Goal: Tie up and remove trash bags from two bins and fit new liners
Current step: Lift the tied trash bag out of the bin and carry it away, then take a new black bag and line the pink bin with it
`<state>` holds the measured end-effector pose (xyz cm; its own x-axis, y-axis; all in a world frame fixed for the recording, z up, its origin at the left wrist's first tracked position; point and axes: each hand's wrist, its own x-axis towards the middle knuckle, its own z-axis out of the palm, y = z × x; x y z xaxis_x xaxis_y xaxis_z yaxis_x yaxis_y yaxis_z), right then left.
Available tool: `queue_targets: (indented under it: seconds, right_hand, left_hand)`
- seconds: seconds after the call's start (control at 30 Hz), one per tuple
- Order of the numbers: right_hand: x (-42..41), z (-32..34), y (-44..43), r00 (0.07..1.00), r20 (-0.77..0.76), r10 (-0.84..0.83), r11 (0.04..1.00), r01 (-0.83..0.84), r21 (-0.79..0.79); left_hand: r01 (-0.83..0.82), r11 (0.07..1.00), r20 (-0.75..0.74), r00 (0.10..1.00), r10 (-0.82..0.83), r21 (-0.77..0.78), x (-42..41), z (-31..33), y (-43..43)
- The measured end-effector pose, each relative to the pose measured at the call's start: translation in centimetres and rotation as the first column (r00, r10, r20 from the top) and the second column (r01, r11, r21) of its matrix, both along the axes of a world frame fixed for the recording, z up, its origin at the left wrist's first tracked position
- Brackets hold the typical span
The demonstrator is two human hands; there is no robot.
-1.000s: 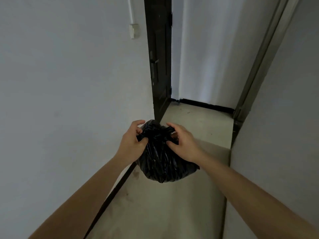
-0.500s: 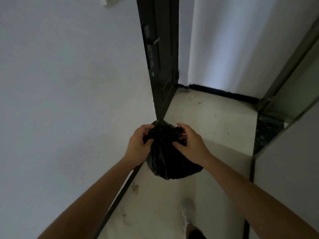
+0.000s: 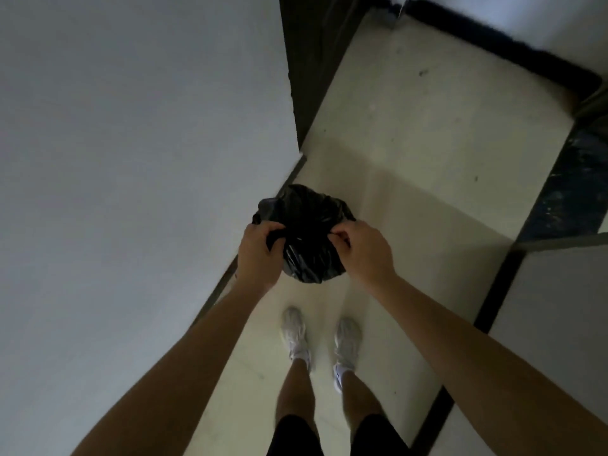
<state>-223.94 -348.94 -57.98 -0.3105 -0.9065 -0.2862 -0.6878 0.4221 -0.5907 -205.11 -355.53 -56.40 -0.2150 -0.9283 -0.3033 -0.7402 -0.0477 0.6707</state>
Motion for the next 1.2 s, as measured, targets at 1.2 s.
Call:
queue_targets:
  seconds: [1.2]
  right_hand:
    - [2.7,-9.0,-9.4,0.958,-0.155,0.242,0.951,-0.266,-0.158]
  left_hand:
    - [-0.044,0.946,0.218,0.969,0.119,-0.322,3.6,-9.3,-4.4]
